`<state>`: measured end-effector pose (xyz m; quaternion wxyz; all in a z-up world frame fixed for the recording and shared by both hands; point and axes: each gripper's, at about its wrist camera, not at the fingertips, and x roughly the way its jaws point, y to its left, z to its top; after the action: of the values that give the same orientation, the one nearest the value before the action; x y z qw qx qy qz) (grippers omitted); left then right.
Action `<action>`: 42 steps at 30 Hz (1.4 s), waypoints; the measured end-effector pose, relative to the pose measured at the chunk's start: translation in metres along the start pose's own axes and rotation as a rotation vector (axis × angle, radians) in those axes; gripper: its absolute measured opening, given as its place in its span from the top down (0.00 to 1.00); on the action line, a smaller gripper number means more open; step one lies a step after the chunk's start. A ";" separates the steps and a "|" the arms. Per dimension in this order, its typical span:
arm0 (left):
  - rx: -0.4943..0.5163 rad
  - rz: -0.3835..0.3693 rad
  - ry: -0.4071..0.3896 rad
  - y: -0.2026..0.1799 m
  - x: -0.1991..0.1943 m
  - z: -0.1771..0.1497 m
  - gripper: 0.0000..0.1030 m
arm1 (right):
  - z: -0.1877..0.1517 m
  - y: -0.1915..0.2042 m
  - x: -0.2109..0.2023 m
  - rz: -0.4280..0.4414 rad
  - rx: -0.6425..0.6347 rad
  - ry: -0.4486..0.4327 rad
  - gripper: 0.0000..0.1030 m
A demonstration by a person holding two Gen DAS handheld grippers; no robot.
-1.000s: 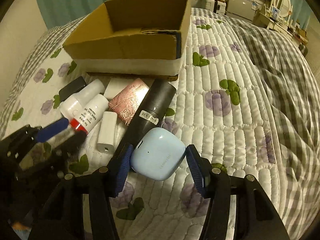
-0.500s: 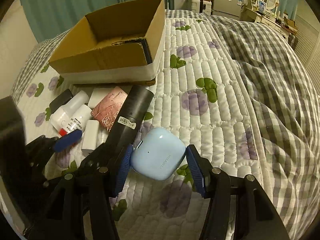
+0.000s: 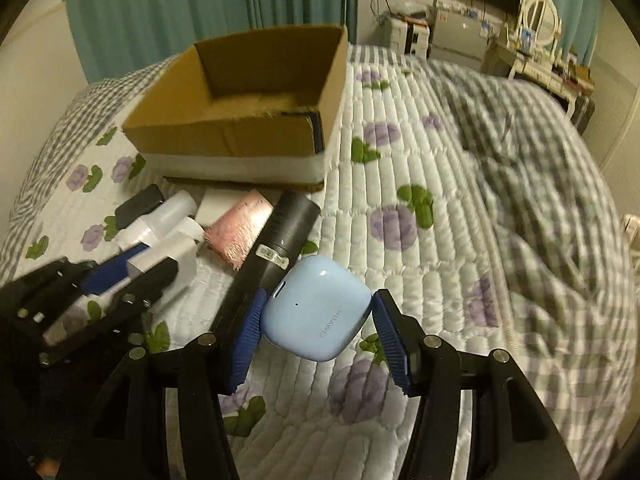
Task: Organize rigid objects
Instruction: 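Grasp the white charger block with the left tool, then carry both items over the box and release them inside with both tools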
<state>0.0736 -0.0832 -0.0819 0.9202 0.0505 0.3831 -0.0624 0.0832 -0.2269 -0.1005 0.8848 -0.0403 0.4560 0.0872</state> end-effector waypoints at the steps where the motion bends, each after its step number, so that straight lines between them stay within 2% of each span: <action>1: -0.001 0.002 -0.015 0.003 -0.008 0.002 0.78 | 0.001 0.001 -0.008 -0.008 -0.003 -0.014 0.47; 8: -0.005 0.020 -0.119 0.023 -0.056 0.028 0.78 | 0.021 0.013 -0.066 -0.041 -0.033 -0.124 0.47; 13: -0.009 0.036 -0.186 0.040 -0.080 0.055 0.78 | 0.048 0.027 -0.101 -0.038 -0.070 -0.201 0.47; 20: -0.014 0.056 -0.267 0.066 -0.086 0.114 0.78 | 0.103 0.047 -0.113 -0.001 -0.109 -0.279 0.47; 24: -0.002 0.077 -0.276 0.076 -0.060 0.145 0.78 | 0.139 0.050 -0.098 0.004 -0.116 -0.291 0.47; 29: -0.008 0.069 -0.230 0.084 -0.005 0.163 0.78 | 0.173 0.047 -0.063 0.015 -0.110 -0.269 0.47; 34: -0.027 0.040 -0.119 0.085 0.060 0.158 0.78 | 0.190 0.041 -0.012 0.008 -0.105 -0.212 0.47; 42: -0.001 0.047 -0.046 0.080 0.110 0.136 0.77 | 0.186 0.028 0.048 0.016 -0.096 -0.136 0.47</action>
<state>0.2579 -0.0321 -0.0616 0.9301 0.0576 0.3605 -0.0417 0.2542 -0.1656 -0.0315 0.9100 -0.0732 0.3905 0.1186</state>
